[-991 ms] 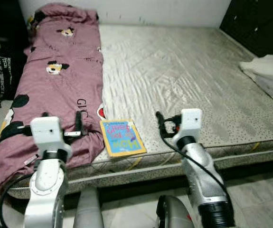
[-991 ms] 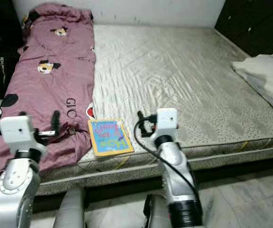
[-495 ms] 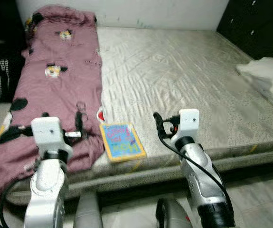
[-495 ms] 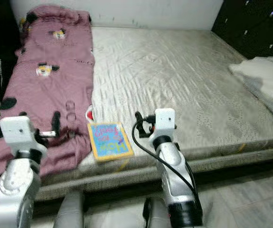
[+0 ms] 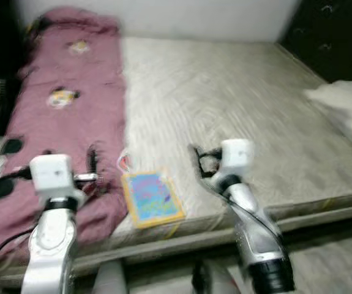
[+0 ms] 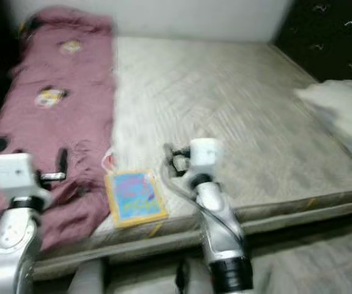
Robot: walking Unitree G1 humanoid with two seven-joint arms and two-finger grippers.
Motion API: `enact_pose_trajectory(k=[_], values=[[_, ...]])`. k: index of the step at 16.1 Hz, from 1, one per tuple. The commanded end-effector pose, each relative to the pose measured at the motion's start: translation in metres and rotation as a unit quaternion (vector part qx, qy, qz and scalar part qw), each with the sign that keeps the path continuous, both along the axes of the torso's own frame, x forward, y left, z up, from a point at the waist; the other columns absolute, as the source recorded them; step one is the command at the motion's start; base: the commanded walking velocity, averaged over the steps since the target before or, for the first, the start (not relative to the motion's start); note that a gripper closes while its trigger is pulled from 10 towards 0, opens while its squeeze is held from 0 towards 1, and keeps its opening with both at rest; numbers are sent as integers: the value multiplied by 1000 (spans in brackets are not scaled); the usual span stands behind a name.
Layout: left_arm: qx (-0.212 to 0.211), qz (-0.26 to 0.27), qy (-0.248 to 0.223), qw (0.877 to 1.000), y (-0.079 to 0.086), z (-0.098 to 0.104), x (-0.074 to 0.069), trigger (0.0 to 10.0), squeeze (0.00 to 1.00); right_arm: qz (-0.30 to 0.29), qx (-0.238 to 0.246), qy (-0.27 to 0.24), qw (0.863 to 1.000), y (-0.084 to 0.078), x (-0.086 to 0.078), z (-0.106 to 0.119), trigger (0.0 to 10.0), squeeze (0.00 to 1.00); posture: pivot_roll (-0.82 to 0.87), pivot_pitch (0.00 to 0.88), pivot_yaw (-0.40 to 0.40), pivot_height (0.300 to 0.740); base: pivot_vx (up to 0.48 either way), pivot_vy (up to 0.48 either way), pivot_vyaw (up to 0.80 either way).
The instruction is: Clean up the room
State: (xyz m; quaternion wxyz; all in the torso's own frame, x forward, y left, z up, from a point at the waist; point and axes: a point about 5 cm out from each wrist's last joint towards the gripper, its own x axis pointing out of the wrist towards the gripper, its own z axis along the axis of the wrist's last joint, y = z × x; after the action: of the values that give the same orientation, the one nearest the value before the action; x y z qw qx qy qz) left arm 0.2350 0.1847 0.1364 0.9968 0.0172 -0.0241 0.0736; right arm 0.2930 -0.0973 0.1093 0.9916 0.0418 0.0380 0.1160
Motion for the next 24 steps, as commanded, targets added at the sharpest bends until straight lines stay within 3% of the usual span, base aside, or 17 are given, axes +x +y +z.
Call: enact_pose_trajectory(k=[1,12,17,20,24], values=[[-8,-18,5,1000,-10,-2,2,10000,0,-27,-12,11,999,-18,1,-5,10000,0,112,0,-80,614,0,0,0],[-11,-34,1,999,-17,-3,23,10000,0,-36,-18,-5,999,-17,16,-2,10000,0,110,0,-65,614,0,0,0],[-23,-36,23,999,-23,-17,33,10000,0,-45,-20,-8,999,-24,18,-7,10000,0,81,0,-49,614,0,0,0],[-26,-40,39,998,-20,-26,42,10000,0,-45,-8,-9,999,-24,16,-10,10000,0,70,0,-15,594,0,0,0],[-55,-23,57,997,-17,-39,46,10000,0,-64,-29,7,998,-44,4,-21,10000,0,14,0,-34,549,0,0,0]])
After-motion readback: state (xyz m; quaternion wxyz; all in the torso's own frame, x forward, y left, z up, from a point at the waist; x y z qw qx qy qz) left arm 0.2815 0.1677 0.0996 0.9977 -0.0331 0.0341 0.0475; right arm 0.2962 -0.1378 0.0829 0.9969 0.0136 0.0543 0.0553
